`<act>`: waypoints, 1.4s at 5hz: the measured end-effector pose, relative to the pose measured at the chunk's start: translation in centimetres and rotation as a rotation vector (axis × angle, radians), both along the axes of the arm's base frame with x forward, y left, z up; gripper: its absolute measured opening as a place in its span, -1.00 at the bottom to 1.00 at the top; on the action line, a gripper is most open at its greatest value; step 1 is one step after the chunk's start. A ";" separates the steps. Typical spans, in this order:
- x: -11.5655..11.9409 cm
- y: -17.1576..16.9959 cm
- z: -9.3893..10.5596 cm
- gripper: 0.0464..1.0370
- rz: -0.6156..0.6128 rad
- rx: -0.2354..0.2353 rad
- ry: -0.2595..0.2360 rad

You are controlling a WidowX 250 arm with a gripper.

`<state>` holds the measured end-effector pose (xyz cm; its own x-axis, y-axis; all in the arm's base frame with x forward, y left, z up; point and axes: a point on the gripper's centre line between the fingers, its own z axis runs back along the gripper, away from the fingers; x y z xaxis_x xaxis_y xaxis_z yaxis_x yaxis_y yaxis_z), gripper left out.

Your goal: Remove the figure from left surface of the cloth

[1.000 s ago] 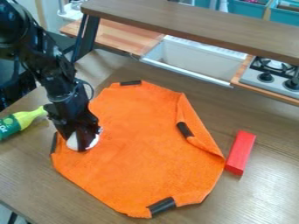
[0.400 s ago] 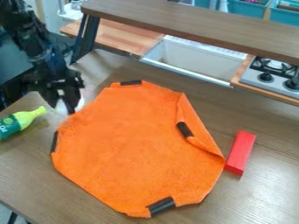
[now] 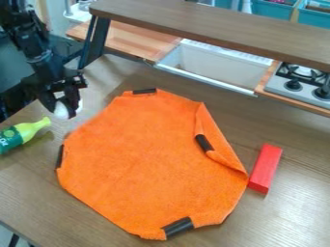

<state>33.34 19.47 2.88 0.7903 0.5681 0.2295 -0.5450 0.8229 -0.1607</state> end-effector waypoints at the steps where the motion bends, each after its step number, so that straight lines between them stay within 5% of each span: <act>1: 0.8 1.1 -0.8 0.09 0.051 0.006 0.015; 5: 2.7 3.0 -0.8 0.09 0.185 0.033 0.003; 7: 2.5 3.5 -1.9 0.37 0.217 0.056 0.015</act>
<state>35.87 22.96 0.95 0.6548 0.7117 0.2544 -0.7121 0.6937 -0.1081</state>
